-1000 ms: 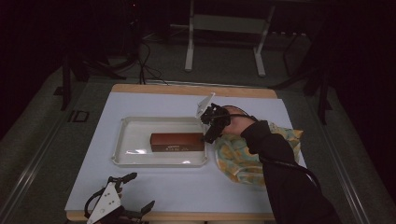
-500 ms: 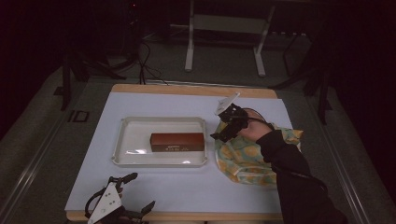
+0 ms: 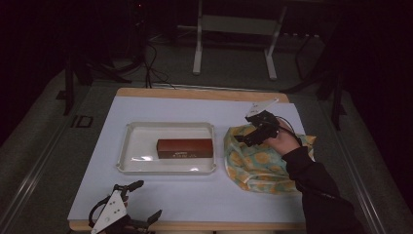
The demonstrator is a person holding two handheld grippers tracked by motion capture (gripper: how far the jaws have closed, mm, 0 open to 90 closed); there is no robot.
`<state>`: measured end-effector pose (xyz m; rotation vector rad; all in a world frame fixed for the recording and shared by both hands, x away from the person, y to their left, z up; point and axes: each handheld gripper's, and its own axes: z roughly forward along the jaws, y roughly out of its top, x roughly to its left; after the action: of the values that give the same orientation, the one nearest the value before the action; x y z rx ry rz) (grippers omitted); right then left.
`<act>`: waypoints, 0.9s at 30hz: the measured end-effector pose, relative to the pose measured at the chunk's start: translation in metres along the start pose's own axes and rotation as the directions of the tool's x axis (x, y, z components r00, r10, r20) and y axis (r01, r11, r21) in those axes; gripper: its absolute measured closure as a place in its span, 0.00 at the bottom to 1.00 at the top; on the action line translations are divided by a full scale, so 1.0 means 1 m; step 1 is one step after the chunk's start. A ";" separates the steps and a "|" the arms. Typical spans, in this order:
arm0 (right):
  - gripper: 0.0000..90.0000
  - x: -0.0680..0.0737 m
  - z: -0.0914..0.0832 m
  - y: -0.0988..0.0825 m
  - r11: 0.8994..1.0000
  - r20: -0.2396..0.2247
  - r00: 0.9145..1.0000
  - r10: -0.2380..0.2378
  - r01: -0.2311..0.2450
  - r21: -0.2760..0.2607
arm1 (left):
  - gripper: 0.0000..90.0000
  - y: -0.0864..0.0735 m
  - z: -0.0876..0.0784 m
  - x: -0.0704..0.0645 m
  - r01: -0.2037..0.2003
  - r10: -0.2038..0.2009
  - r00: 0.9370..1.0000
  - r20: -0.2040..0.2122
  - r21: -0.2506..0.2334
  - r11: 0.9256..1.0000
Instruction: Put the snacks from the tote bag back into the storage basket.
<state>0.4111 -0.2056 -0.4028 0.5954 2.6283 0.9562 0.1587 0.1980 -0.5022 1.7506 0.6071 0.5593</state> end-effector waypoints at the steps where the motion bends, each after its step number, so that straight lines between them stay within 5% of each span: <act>1: 0.14 0.000 -0.002 -0.002 1.000 0.003 1.000 0.004 -0.004 0.003 | 0.01 0.000 0.000 0.000 0.000 0.000 1.000 0.000 0.000 1.000; 5: 0.14 0.001 -0.005 -0.008 1.000 0.020 1.000 0.002 -0.002 -0.006 | 0.01 0.000 0.000 0.000 0.002 -0.002 1.000 0.005 0.002 1.000; 9: 0.14 0.004 -0.017 -0.028 0.994 0.056 0.995 0.079 -0.075 -0.074 | 0.01 -0.001 0.001 -0.001 0.001 -0.001 1.000 0.015 0.007 1.000; 14: 0.14 0.005 -0.024 -0.040 0.989 0.091 0.989 0.116 -0.106 -0.107 | 0.01 -0.001 0.001 0.000 0.003 -0.003 1.000 0.015 0.008 1.000; 21: 0.14 0.011 -0.039 -0.063 0.971 0.167 0.966 0.197 -0.168 -0.170 | 0.01 -0.001 0.002 -0.001 0.002 -0.002 1.000 0.017 0.010 1.000; 27: 0.14 0.015 -0.045 -0.076 0.958 0.188 0.955 0.229 -0.186 -0.220 | 0.01 -0.001 0.002 -0.001 0.003 -0.003 1.000 0.018 0.009 1.000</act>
<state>0.3585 -0.2760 -0.4214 0.8847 2.2814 1.1328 0.1595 0.1961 -0.5034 1.7608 0.6005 0.5390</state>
